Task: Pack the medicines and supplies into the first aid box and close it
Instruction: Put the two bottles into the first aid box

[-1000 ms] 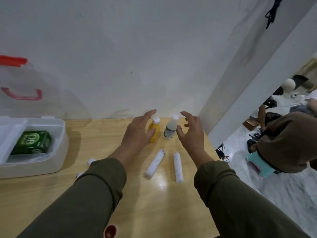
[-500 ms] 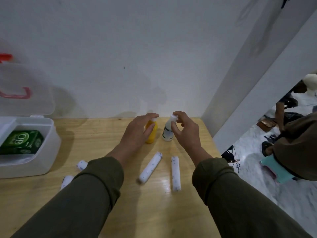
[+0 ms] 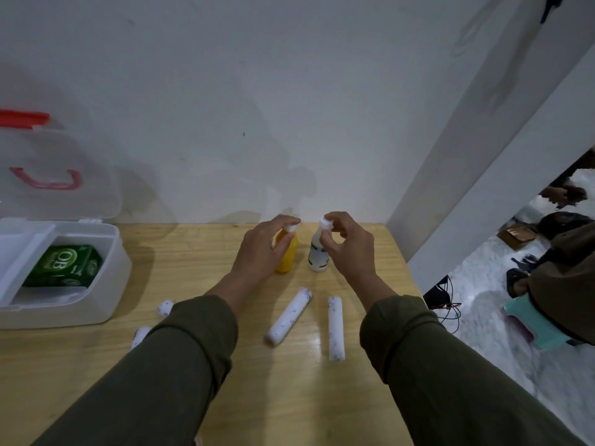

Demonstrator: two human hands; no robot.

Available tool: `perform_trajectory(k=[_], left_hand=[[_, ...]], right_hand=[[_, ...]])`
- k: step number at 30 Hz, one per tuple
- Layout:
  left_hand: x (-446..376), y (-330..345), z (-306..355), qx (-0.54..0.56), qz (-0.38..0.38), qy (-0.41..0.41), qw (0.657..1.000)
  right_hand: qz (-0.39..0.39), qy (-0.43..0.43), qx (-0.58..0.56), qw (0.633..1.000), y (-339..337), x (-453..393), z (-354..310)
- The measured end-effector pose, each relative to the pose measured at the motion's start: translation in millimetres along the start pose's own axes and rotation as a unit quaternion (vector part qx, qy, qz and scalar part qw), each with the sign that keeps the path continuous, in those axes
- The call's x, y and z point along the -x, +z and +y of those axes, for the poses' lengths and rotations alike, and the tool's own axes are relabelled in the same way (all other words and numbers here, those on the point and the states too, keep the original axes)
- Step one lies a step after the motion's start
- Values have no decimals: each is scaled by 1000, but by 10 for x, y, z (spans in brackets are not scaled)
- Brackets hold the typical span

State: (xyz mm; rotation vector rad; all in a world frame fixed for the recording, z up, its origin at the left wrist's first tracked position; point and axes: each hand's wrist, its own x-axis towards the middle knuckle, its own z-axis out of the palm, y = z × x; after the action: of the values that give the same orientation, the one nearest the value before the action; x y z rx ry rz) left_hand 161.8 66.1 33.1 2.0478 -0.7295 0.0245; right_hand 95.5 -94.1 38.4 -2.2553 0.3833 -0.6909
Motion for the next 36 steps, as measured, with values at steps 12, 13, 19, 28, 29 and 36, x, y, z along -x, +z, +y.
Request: perform_trajectory(k=[12, 13, 19, 28, 29, 36], left_hand=[[78, -773, 68, -21, 32, -21, 999], [84, -901, 69, -26, 36, -23, 999], [115, -1761, -19, -49, 60, -12, 997], [223, -2827, -323, -17, 64, -18, 998], [237, -2891, -382, -12, 62, -18, 998], [328, -3133, -740, 12, 35, -53, 998]], right_hand=[[-11, 11, -20, 1000, 160, 13, -756], [-11, 8, -23, 1000, 192, 10, -881], [-16, 9, -50, 999, 506, 62, -1705], [-2, 29, -94, 995, 1189, 261, -2704], [-5, 30, -95, 995, 1262, 287, -2771], [-12, 26, -87, 996, 1640, 411, -2998]])
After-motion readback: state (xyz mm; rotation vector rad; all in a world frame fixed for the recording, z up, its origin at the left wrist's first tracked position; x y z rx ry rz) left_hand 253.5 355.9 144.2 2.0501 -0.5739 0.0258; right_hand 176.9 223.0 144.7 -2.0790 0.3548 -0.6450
